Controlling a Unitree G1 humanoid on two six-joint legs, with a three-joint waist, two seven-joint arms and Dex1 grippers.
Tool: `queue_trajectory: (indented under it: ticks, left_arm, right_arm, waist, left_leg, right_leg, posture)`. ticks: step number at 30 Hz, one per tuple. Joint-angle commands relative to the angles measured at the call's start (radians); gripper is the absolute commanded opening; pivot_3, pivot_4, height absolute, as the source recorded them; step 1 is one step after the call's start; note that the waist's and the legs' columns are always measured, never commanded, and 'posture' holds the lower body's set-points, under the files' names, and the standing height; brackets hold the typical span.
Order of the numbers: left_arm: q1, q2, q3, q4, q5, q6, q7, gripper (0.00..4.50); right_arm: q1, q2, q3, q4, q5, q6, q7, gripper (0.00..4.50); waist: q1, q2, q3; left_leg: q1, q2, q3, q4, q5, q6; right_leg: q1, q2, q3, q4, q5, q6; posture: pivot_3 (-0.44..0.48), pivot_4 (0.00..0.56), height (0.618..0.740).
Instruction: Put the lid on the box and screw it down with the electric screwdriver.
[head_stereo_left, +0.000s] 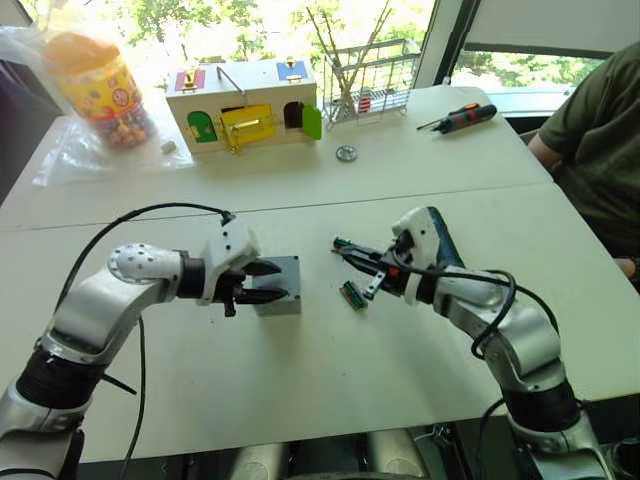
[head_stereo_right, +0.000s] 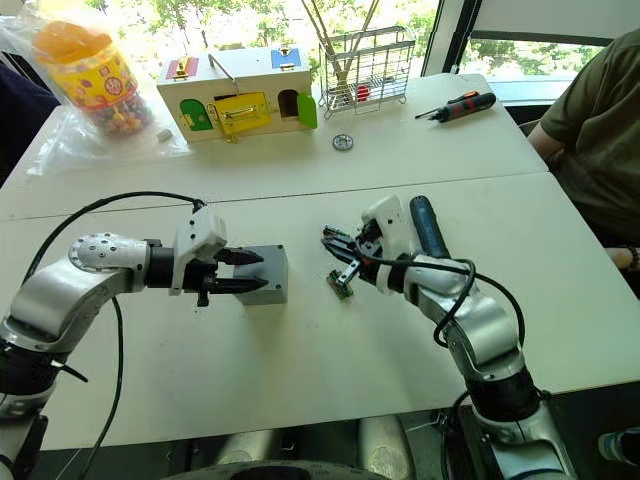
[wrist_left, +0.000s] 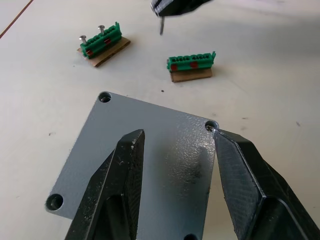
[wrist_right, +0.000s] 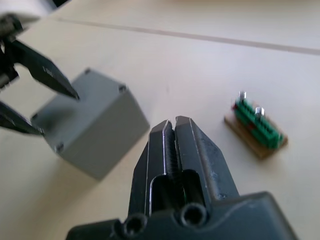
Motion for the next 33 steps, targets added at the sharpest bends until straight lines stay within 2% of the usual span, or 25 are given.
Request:
queue_trajectory:
  ticks: [1,12,33]
  left_arm:
    - [-0.030,0.045,0.069,0.043,0.011,-0.029,-0.013,2.21]
    - [0.014,0.077,0.127,0.042,0.004,-0.028,-0.001,2.21]
    - [0.037,0.056,0.123,0.012,-0.007,-0.011,0.040,2.21]
  right_arm:
    - [-0.082,0.046,0.010,0.012,0.025,-0.008,0.003,0.09]
    - [-0.176,0.131,0.126,0.203,-0.041,-0.143,0.055,0.09]
    - [-0.139,0.143,0.171,0.256,-0.086,-0.190,0.092,0.09]
  waist:
    - [-0.002,0.000,0.000]
    - [-0.002,0.000,0.000]
    - [-0.003,0.000,0.000]
  left_leg:
    - [0.000,0.000,0.000,0.000,0.000,0.000]
    - [0.000,-0.001,0.000,0.000,0.000,0.000]
    - [0.000,-0.001,0.000,0.000,0.000,0.000]
  right_leg:
    - [0.000,0.000,0.000,0.000,0.000,0.000]
    - [0.000,0.000,0.000,0.000,0.000,0.000]
    - [-0.001,0.000,0.000,0.001,0.000,0.000]
  posture:
    - [0.000,0.150,0.740]
    - [0.000,0.150,0.740]
    - [0.000,0.150,0.740]
